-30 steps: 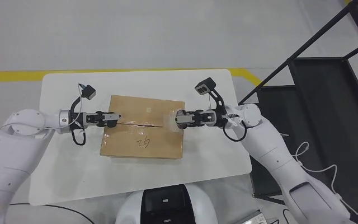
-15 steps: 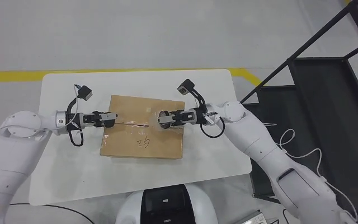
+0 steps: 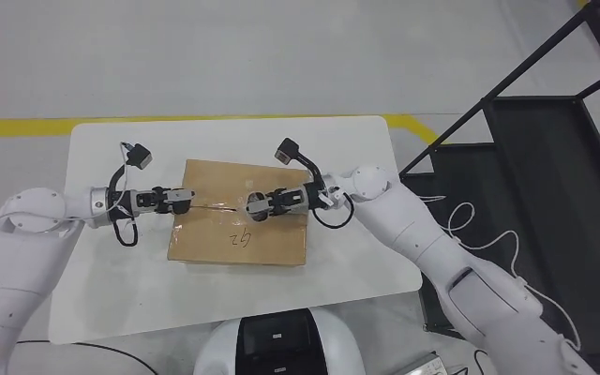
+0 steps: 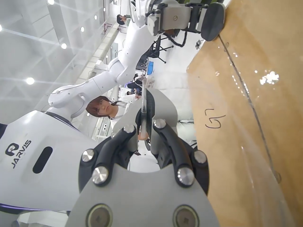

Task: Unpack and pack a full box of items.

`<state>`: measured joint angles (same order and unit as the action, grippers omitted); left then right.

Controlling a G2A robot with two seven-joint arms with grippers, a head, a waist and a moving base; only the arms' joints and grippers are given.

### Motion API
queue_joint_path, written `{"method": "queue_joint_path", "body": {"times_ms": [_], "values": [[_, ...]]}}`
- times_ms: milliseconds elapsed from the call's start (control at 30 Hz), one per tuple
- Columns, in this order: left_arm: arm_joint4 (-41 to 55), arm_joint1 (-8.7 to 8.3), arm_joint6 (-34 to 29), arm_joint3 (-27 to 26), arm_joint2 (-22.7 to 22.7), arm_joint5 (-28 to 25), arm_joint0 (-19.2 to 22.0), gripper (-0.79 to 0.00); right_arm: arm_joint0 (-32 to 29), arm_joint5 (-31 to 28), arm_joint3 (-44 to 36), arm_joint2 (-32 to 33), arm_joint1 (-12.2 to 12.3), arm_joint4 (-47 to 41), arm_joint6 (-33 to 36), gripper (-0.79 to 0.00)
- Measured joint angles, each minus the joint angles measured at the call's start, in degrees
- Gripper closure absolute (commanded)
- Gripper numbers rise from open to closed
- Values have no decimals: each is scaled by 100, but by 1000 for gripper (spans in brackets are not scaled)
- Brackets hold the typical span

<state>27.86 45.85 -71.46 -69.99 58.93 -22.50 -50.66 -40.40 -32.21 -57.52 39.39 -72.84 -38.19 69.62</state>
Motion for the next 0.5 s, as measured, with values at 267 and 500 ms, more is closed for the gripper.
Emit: {"method": "queue_joint_path", "body": {"times_ms": [267, 500], "values": [[-42, 11, -17, -28, 85, 21, -37, -785, 253, -59, 595, -204, -252, -10, -8, 0], [-70, 24, -43, -43, 148, 74, -53, -785, 442, -62, 1047, -386, -496, -5, 9, 0]]}}
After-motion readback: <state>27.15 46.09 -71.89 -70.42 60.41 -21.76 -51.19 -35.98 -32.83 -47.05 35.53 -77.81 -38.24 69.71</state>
